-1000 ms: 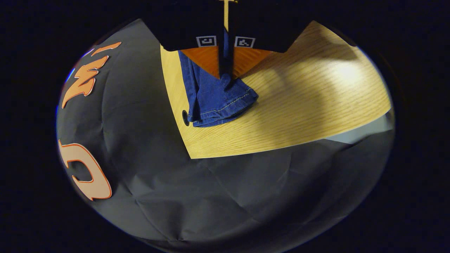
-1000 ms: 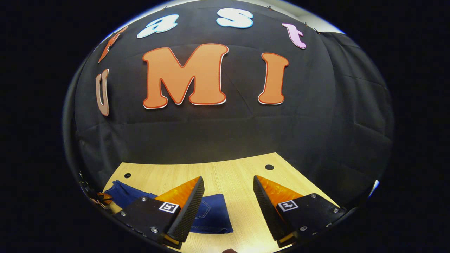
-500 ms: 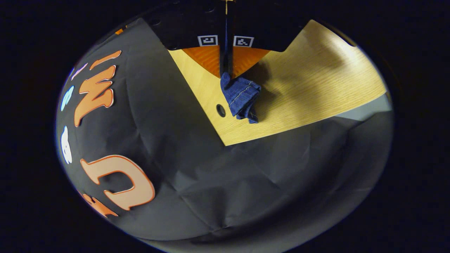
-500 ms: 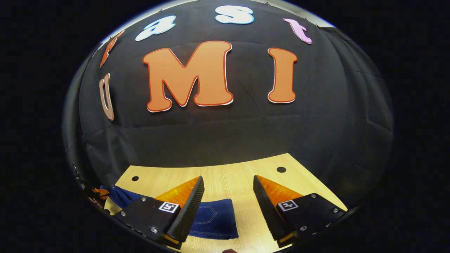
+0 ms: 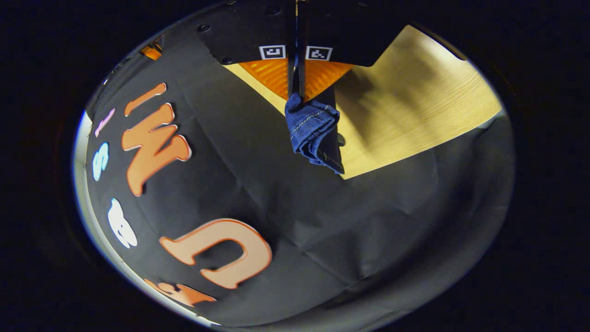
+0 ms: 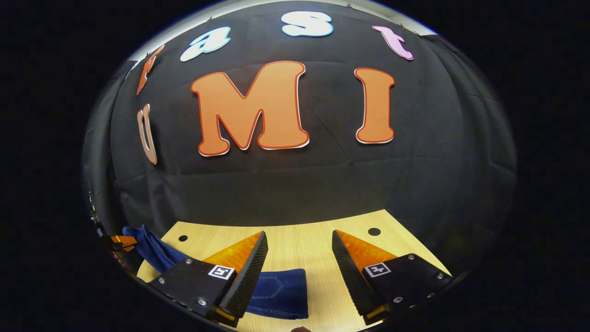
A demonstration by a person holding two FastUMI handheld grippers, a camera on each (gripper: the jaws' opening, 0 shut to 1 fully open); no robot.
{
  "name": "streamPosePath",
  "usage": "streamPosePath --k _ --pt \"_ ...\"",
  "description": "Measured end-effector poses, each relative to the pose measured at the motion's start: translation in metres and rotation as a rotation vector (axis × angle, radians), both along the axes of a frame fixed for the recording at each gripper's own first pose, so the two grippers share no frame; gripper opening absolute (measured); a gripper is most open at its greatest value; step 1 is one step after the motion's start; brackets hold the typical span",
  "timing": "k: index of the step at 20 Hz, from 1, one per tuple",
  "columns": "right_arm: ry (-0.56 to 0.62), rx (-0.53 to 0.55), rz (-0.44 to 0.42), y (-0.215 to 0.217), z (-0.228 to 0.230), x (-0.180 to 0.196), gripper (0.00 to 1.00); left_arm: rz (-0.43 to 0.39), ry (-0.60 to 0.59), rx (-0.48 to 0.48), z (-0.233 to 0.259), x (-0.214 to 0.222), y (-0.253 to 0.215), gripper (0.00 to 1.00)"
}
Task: Grasp the waist and the cuffs of the jeans and fold them to make the two legs overlap; first hold the waist and fold one-third of the jeans toward the cuffs, then hold the cuffs and fold the remaining one-third in the same direction to finish folding.
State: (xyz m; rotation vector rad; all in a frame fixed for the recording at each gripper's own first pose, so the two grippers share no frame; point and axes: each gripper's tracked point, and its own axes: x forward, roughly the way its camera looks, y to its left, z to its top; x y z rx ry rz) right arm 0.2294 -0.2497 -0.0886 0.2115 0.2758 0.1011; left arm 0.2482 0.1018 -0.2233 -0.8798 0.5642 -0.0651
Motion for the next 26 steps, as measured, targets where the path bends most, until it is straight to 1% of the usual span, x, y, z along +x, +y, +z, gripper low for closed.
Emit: streamPosePath --k 5,8,11,14,18,20,23,24,25,26 --pt "-0.029 0.0 0.021 -0.007 0.002 -0.001 0.87 -0.115 -0.064 0.039 0.045 -0.001 -0.063 0.02" --pt "-0.029 0.007 0.028 -0.013 -0.002 -0.002 0.87 -0.17 -0.087 0.053 0.063 -0.004 -0.097 0.02" --pt "-0.028 0.02 0.021 -0.025 -0.006 -0.002 0.87 -0.242 -0.097 0.069 0.073 -0.003 -0.142 0.01" --pt "-0.023 0.023 0.008 -0.043 -0.012 -0.005 0.87 -0.316 -0.086 0.08 0.077 -0.009 -0.188 0.01" --pt "-0.004 0.039 -0.016 -0.066 -0.023 -0.006 0.87 -0.443 -0.054 0.124 0.063 -0.013 -0.258 0.02" --pt "0.001 0.04 -0.031 -0.081 -0.027 -0.007 0.87 -0.5 -0.035 0.179 0.054 -0.018 -0.288 0.02" --pt "0.005 0.046 -0.054 -0.099 -0.031 -0.005 0.87 -0.578 -0.037 0.267 0.048 -0.03 -0.319 0.02" --pt "0.008 0.051 -0.054 -0.101 -0.033 -0.004 0.87 -0.606 -0.028 0.285 0.043 -0.033 -0.327 0.08" --pt "0.012 0.051 -0.059 -0.104 -0.036 -0.003 0.87 -0.633 -0.027 0.274 0.043 -0.035 -0.338 0.06" --pt "0.013 0.055 -0.057 -0.105 -0.037 -0.001 0.87 -0.661 -0.03 0.244 0.043 -0.04 -0.35 0.11"
